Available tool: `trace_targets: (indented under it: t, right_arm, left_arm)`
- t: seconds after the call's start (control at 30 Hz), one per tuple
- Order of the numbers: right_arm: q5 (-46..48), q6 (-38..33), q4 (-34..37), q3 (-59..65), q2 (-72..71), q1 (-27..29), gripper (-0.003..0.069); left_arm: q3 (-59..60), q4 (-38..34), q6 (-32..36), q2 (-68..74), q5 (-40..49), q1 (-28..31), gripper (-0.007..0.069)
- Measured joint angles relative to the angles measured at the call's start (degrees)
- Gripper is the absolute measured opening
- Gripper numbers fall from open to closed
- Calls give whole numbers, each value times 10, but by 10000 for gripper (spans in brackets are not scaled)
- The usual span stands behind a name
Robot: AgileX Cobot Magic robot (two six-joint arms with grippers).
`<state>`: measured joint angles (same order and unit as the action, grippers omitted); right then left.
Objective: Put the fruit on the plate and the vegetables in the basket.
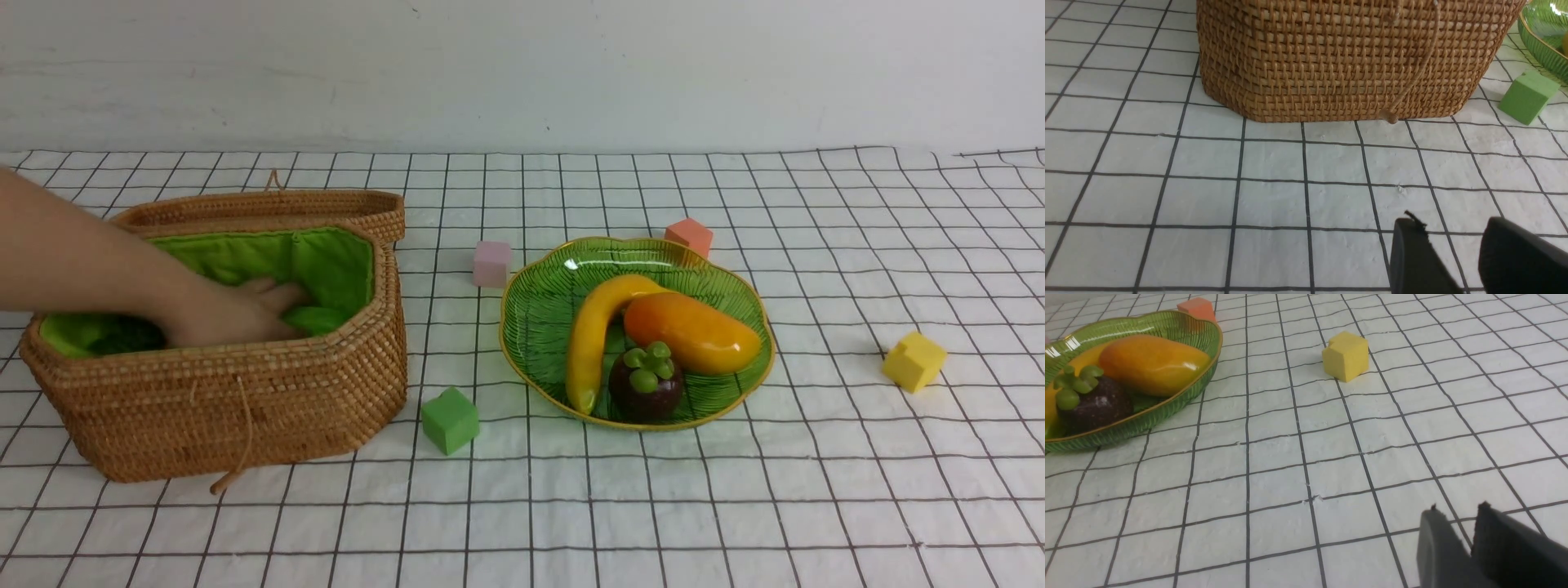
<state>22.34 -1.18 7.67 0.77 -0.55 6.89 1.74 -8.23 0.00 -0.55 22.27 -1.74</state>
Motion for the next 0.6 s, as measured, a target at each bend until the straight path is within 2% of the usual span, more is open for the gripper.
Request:
trace_targets:
  t: [0.6]
  right_arm:
    - [0, 0, 0, 0, 0, 0, 174]
  left_arm:
    - [0, 0, 0, 0, 0, 0, 239]
